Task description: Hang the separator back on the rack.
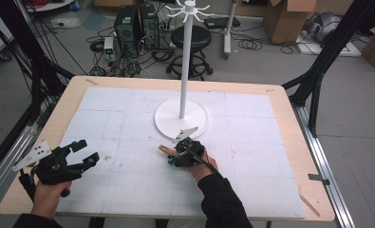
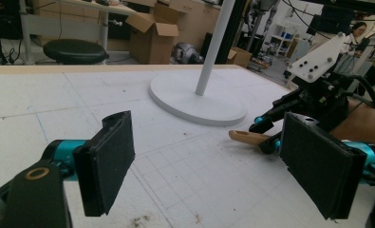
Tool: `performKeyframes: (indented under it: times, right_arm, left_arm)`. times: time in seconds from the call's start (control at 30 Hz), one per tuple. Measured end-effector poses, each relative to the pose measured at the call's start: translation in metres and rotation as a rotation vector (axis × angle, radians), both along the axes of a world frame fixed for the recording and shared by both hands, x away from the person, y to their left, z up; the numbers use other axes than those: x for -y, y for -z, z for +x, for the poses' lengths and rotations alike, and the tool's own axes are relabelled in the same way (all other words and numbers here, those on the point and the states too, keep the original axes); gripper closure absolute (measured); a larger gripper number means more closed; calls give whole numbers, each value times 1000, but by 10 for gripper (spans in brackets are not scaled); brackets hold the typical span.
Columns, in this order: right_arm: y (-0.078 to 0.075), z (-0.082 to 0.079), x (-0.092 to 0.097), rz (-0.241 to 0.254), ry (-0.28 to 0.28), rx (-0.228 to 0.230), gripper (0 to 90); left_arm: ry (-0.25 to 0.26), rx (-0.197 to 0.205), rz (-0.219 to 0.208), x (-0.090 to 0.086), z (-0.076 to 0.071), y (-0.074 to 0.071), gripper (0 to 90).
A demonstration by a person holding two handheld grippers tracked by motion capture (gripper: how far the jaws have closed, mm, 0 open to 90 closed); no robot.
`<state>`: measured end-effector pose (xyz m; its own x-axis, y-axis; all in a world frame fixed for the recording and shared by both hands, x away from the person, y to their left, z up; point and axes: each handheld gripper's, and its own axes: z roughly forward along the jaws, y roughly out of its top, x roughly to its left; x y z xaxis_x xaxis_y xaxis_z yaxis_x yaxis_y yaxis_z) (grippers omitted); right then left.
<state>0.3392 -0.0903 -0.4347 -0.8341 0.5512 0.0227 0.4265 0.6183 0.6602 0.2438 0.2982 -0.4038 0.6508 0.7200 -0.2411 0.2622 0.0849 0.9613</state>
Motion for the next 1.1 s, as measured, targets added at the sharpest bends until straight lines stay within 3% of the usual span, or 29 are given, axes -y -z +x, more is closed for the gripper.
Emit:
performKeyframes:
  times: [0.3, 0.53, 0.9, 1.1]
  right_arm:
    - [0, 1, -4, -45, -18, 20, 608]
    - [-2, 1, -6, -65, -27, 8, 657]
    - [-4, 0, -5, -41, -19, -19, 669]
    - [-13, -3, 0, 29, -38, -16, 670]
  left_arm:
    - [1, -1, 0, 0, 0, 0, 196]
    - [1, -2, -3, 1, 0, 0, 197]
    - [1, -3, -1, 1, 0, 0, 197]
    - [2, -4, -2, 1, 0, 0, 197]
